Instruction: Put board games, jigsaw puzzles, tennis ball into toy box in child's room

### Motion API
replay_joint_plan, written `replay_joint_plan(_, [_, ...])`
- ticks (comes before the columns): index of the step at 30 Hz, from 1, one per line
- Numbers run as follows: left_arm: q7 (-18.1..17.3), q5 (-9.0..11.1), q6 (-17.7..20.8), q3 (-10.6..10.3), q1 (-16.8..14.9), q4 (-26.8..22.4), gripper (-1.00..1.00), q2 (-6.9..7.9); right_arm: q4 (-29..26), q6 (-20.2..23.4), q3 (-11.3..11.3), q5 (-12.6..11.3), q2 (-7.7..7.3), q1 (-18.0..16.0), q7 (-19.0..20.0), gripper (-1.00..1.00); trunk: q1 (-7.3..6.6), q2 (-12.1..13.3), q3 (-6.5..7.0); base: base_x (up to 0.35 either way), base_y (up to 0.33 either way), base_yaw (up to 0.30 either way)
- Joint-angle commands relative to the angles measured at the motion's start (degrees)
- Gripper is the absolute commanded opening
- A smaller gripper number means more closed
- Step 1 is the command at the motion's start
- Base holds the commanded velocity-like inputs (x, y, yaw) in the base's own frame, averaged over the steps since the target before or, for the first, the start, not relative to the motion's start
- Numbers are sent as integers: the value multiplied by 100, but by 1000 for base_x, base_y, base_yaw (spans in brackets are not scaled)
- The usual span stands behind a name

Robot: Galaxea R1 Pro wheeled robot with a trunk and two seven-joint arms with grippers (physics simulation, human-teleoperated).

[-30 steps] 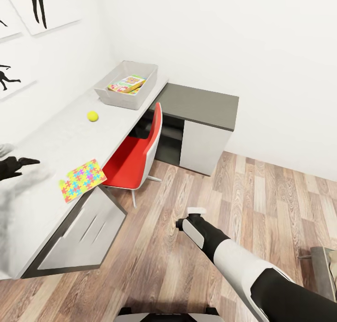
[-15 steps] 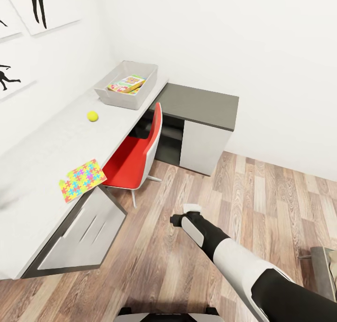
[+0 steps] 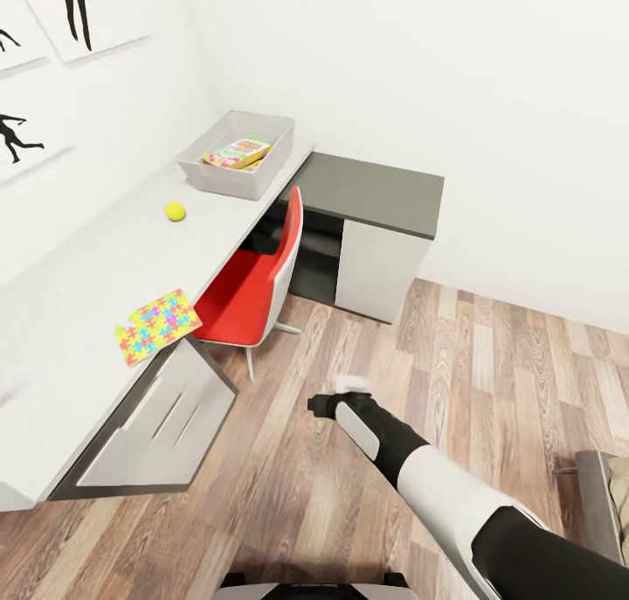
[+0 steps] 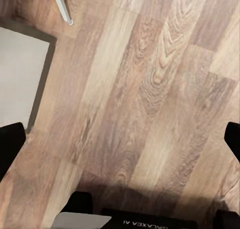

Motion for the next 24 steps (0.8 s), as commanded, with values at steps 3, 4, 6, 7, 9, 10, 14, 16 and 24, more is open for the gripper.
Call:
replay_joint_plan(3, [-24,-102,-20,1,-4,30,100,32,-162,15,-38,-72,0,119,413,100,2,-8,-7,-13,0,0])
replay_joint_plan(4, [-18,-148,-40,-1,-4,35,100,20,-196,19,-89,-98,0,150,615,100,2,-8,-7,-5,0,0])
replay_joint_plan(6, [-4,-236,-105,-3,-4,40,100,-24,-242,28,-240,-160,-66,180,1099,100,2,-8,-7,-3,0,0])
replay_joint_plan(7, [3,-276,-150,-3,-4,41,100,-50,-279,30,-321,-181,-124,190,1374,100,2,-8,-7,-1,0,0])
replay_joint_plan(9, [13,-324,-217,-3,-4,42,100,-77,-319,26,-418,-201,-228,199,1787,100,2,-8,-7,-1,0,0])
replay_joint_plan(10, [15,-339,-236,-4,-4,43,100,-83,-320,23,-441,-210,-267,200,1913,100,2,-8,-7,0,0,0])
replay_joint_plan(14, [17,-545,-359,-4,-4,43,100,-101,-311,-74,-514,-311,-427,206,2444,100,2,-8,-7,0,0,0])
replay_joint_plan(16, [20,-680,-387,-4,-4,37,100,-104,-312,-150,-519,-355,-445,207,2521,100,2,-8,-7,0,0,0])
replay_joint_plan(24, [21,-1045,-416,-4,-4,26,100,-66,-316,-229,-538,-581,-472,300,2784,100,2,-8,-7,0,0,0])
